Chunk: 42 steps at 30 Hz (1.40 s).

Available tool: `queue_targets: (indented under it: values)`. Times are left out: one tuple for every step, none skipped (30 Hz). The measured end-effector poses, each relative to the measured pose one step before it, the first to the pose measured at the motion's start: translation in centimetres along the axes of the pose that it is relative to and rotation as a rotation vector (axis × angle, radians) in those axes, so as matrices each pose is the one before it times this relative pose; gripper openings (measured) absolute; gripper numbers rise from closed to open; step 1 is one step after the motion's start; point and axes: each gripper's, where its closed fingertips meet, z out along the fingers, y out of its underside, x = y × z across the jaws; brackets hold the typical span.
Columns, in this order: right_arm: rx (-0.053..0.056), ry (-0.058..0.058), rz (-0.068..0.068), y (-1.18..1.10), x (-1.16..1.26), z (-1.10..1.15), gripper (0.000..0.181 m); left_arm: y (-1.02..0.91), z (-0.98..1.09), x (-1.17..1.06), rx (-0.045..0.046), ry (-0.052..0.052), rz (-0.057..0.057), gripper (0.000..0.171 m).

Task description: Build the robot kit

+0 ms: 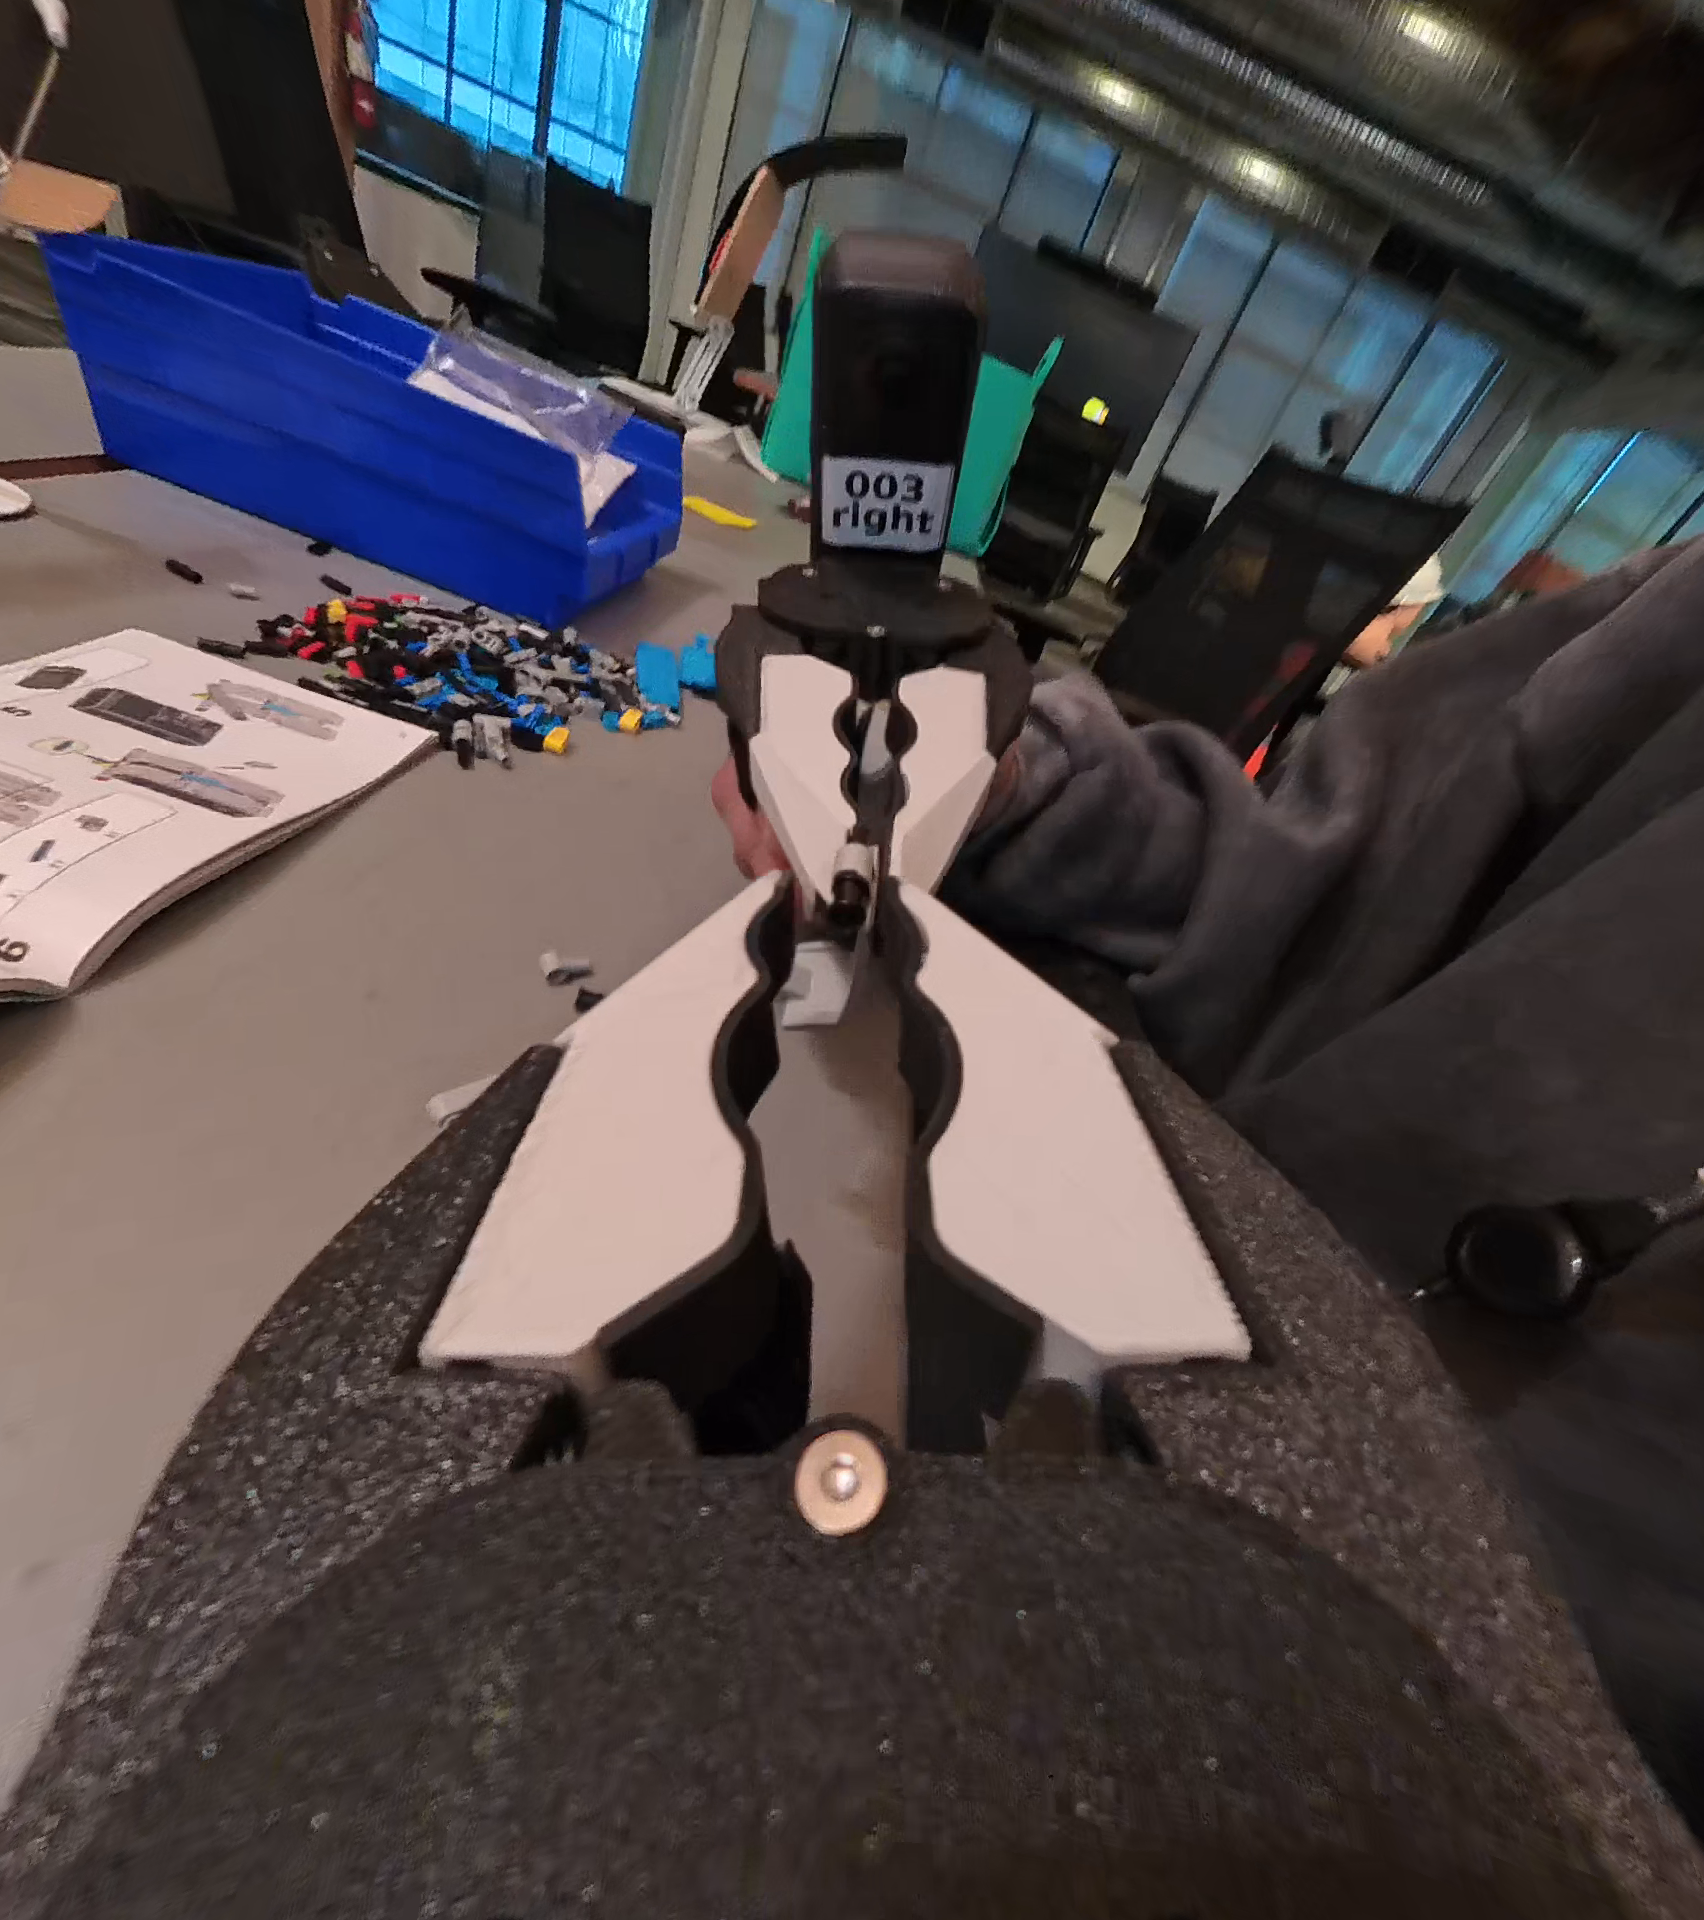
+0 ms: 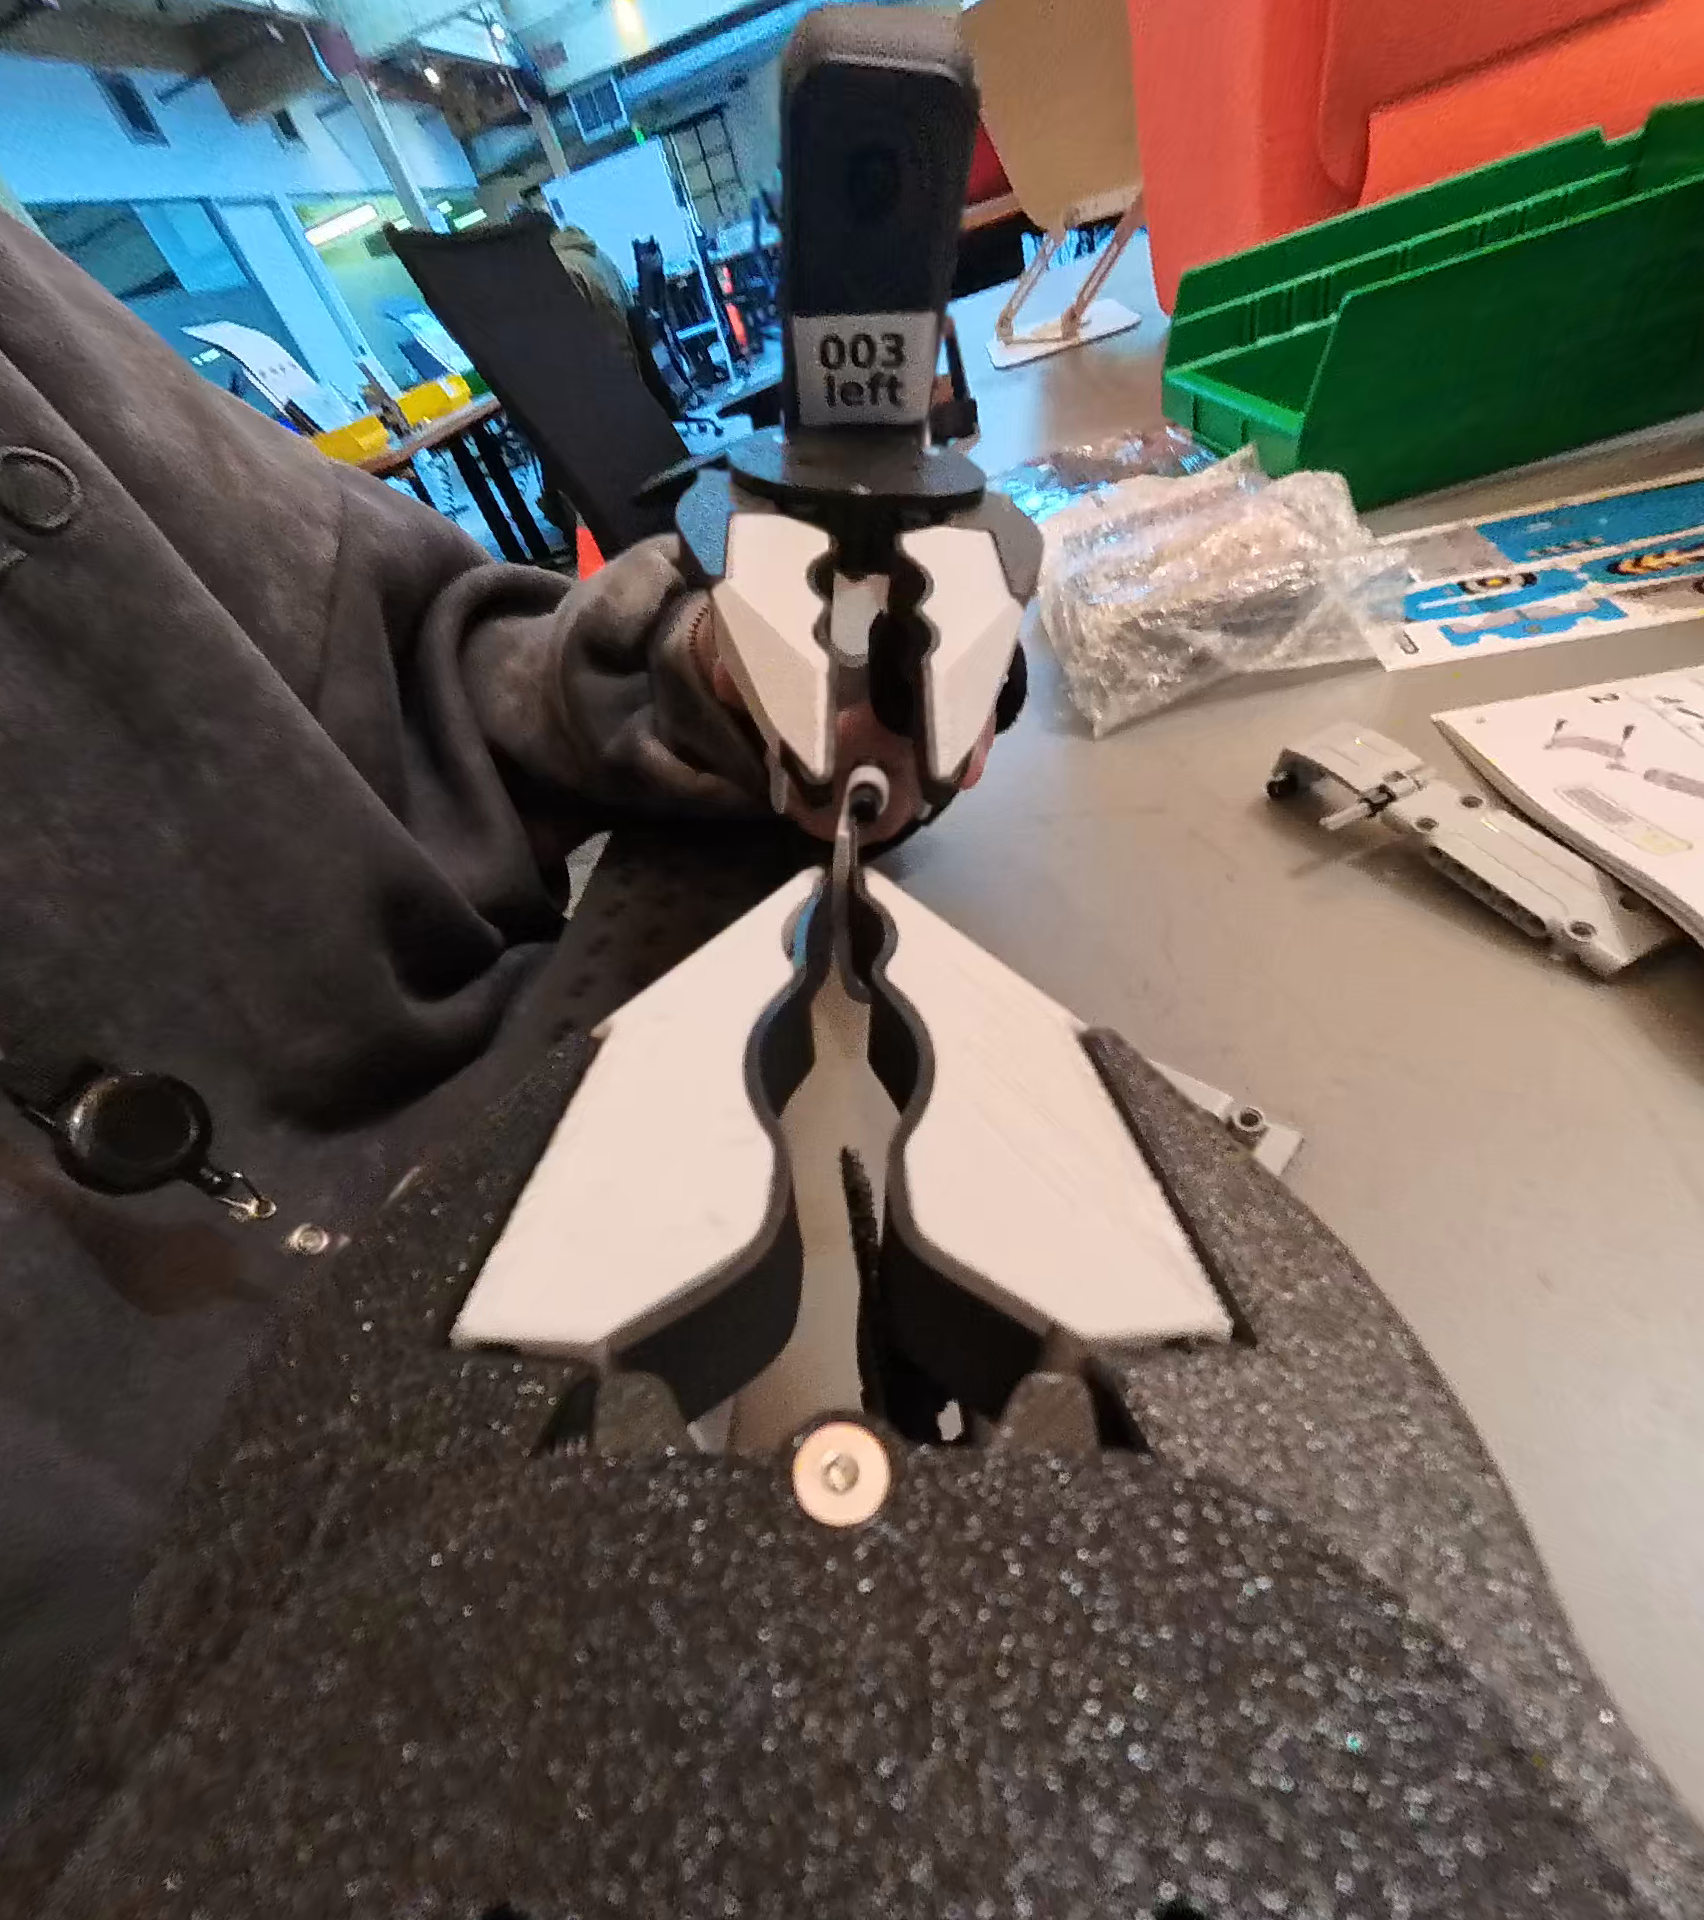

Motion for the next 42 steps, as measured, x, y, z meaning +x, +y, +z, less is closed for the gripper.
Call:
queue_targets:
  values:
    - [0.004, -0.0043, 0.0007, -0.06, -0.115, 0.14, 0.001, -0.269, 0.018, 0.179, 0.01643, 0.0115, -0.0108, 0.016]
    - [-0.0094, 0.0074, -0.0106, 0.151, 0.038, 0.177, 0.001, -0.235, 0.027, 0.15, 0.01395, 0.0085, -0.0078, 0.015]
    - [-0.0068, 0.0057, -0.012, 0.122, 0.023, 0.132, 0.001, -0.084, 0.06, 0.187, 0.00618, 0.0121, -0.0092, 0.014]
    - [0.0053, -0.0005, -0.0028, -0.083, -0.034, 0.039, 0.001, 0.089, 0.083, 0.054, -0.00395, 0.0051, -0.0079, 0.011]
    - [0.0096, -0.0019, 0.0, -0.196, -0.054, -0.016, 0.001, 0.142, 0.092, -0.103, -0.00654, -0.0084, 0.0011, 0.008]
    - [0.0111, 0.0024, -0.0054, -0.237, -0.012, -0.061, 0.001, 0.159, 0.092, 0.006, -0.00748, -0.0043, 0.0067, 0.008]
    - [0.009, 0.0024, -0.0063, -0.183, -0.027, -0.068, 0.001, 0.098, 0.069, 0.019, -0.00544, -0.0014, 0.0033, 0.008]
    - [0.0036, -0.0021, -0.0018, -0.066, -0.055, -0.017, 0.001, 0.034, 0.027, 0.025, -0.00082, -0.0001, 0.0007, 0.009]
    - [0.0005, -0.0008, 0.0009, 0.012, -0.013, 0.007, 0.001, -0.004, -0.002, 0.027, 0.0004, 0.003, -0.0013, 0.009]
    - [-0.0002, -0.0003, 0.0013, 0.014, 0.009, 0.027, 0.0, -0.019, -0.011, 0.092, 0.00106, 0.0081, -0.0024, 0.007]
    - [0.0045, -0.003, 0.0, -0.064, -0.03, 0.016, 0.0, -0.14, -0.008, 0.074, 0.00889, 0.0048, -0.0032, 0.006]
    - [0.0086, -0.0042, 0.0002, -0.15, -0.07, -0.009, 0.001, -0.22, 0.015, 0.12, 0.01468, 0.0055, -0.0042, 0.006]
    - [0.0048, -0.0066, -0.0006, -0.073, -0.093, 0.004, 0.001, -0.186, 0.047, 0.141, 0.01399, 0.0065, -0.0074, 0.006]
    - [-0.0004, -0.0024, -0.0027, 0.018, -0.049, 0.046, 0.001, -0.111, 0.064, 0.046, 0.00976, 0.0025, -0.0111, 0.006]
    - [-0.0035, 0.0009, -0.003, 0.075, -0.003, 0.085, 0.001, -0.067, 0.061, -0.006, 0.00609, 0.0007, -0.0098, 0.006]
    - [-0.0021, 0.0006, -0.0007, 0.04, 0.002, 0.089, 0.001, -0.047, 0.06, -0.004, 0.00526, 0.0006, -0.0073, 0.006]
    - [-0.0008, -0.0029, 0.0, 0.011, -0.031, 0.051, 0.001, -0.019, 0.074, 0.044, 0.00356, 0.0033, -0.0044, 0.006]
    - [0.0015, -0.0014, 0.0007, -0.032, -0.015, -0.007, 0.001, -0.041, 0.041, 0.025, 0.00407, -0.0001, -0.0026, 0.006]
    - [0.0044, 0.0034, -0.0012, -0.076, 0.071, -0.045, 0.001, -0.09, -0.007, -0.041, 0.00492, -0.0035, -0.0003, 0.006]
    - [0.0035, -0.0008, 0.0008, -0.067, 0.011, -0.053, 0.001, -0.028, -0.036, 0.021, 0.00071, 0.0024, 0.0001, 0.005]
    - [0.0018, -0.0073, 0.0055, -0.029, -0.077, -0.003, 0.001, 0.023, -0.03, 0.068, -0.0015, 0.0067, -0.0022, 0.005]
    - [-0.0023, -0.0037, 0.0015, 0.048, -0.06, 0.022, 0.001, 0.061, -0.004, 0.043, -0.00279, 0.0058, -0.0048, 0.005]
    - [-0.0046, 0.0006, -0.0026, 0.068, -0.008, 0.016, 0.001, 0.082, 0.0, 0.008, -0.00501, 0.0023, -0.0003, 0.005]
    - [-0.0028, -0.0023, -0.0007, 0.052, -0.045, -0.008, 0.001, 0.082, -0.008, 0.031, -0.00595, 0.0016, 0.0048, 0.006]
    - [-0.0051, -0.0031, 0.0022, 0.102, -0.026, -0.014, 0.001, 0.119, 0.021, 0.007, -0.00761, -0.0013, 0.0063, 0.006]
    - [-0.0056, -0.0009, 0.0021, 0.119, 0.009, -0.016, 0.001, 0.139, 0.006, -0.04, -0.00866, -0.0038, 0.0064, 0.006]
    - [-0.0061, 0.0006, 0.0006, 0.128, 0.026, -0.017, 0.001, 0.123, 0.009, -0.03, -0.00952, -0.0027, 0.0056, 0.006]
    - [-0.004, -0.0049, 0.0002, 0.079, -0.085, -0.015, 0.001, 0.105, 0.004, 0.069, -0.00885, 0.0016, 0.0082, 0.006]
    - [-0.0016, -0.0034, 0.0019, 0.033, -0.064, -0.002, 0.0, 0.063, -0.001, 0.039, -0.00613, -0.003, 0.0131, 0.006]
    - [-0.0018, -0.0003, 0.0001, 0.032, -0.006, 0.011, 0.001, 0.039, -0.012, 0.032, -0.00448, -0.0039, 0.0131, 0.006]
    - [-0.0038, -0.0014, 0.0006, 0.058, -0.034, 0.027, 0.001, 0.079, -0.005, 0.036, -0.00523, 0.0001, 0.0047, 0.005]
    - [-0.0036, 0.0022, 0.0021, 0.045, 0.014, 0.011, 0.001, 0.048, -0.023, -0.022, -0.00349, 0.0, -0.0011, 0.005]
    - [-0.0016, 0.0055, -0.0004, 0.007, 0.061, -0.012, 0.001, 0.02, -0.03, -0.037, -0.00259, -0.0003, -0.0012, 0.005]
    - [-0.0009, 0.001, -0.0016, -0.004, -0.019, -0.026, 0.001, 0.06, -0.029, 0.026, -0.00517, 0.0027, 0.0013, 0.005]
    - [-0.0009, -0.0007, 0.0003, 0.021, -0.035, -0.023, 0.001, 0.057, -0.028, 0.013, -0.00483, 0.0007, 0.0034, 0.005]
    - [0.0011, 0.0022, 0.0014, 0.009, 0.022, -0.017, 0.001, 0.023, -0.014, -0.015, -0.00269, -0.0023, 0.0038, 0.005]
    - [-0.0031, 0.0036, -0.0019, 0.078, 0.064, -0.109, 0.001, 0.09, -0.017, -0.068, -0.00681, -0.0068, 0.0063, 0.005]
    - [-0.0144, 0.0107, -0.0042, 0.192, 0.195, -0.463, 0.005, 0.053, -0.05, -0.175, -0.00488, -0.0142, 0.0112, 0.005]
    - [-0.018, 0.037, 0.0074, 0.116, 0.625, -1.001, 0.009, -0.02, -0.12, -0.168, -0.00041, -0.0109, 0.0067, 0.005]
    - [-0.0065, 0.0599, 0.0143, -0.078, 1.098, -1.536, 0.012, -0.08, -0.145, -0.293, 0.00308, -0.018, 0.0048, 0.006]
    - [0.0081, 0.0809, 0.0215, -0.194, 1.582, -1.898, 0.013, -0.025, -0.136, -0.528, -0.00044, -0.0334, 0.0116, 0.006]
    - [-0.0039, 0.1097, 0.0246, 0.087, 2.134, -1.893, 0.014, 0.134, -0.079, -0.716, -0.00918, -0.0468, 0.0192, 0.006]
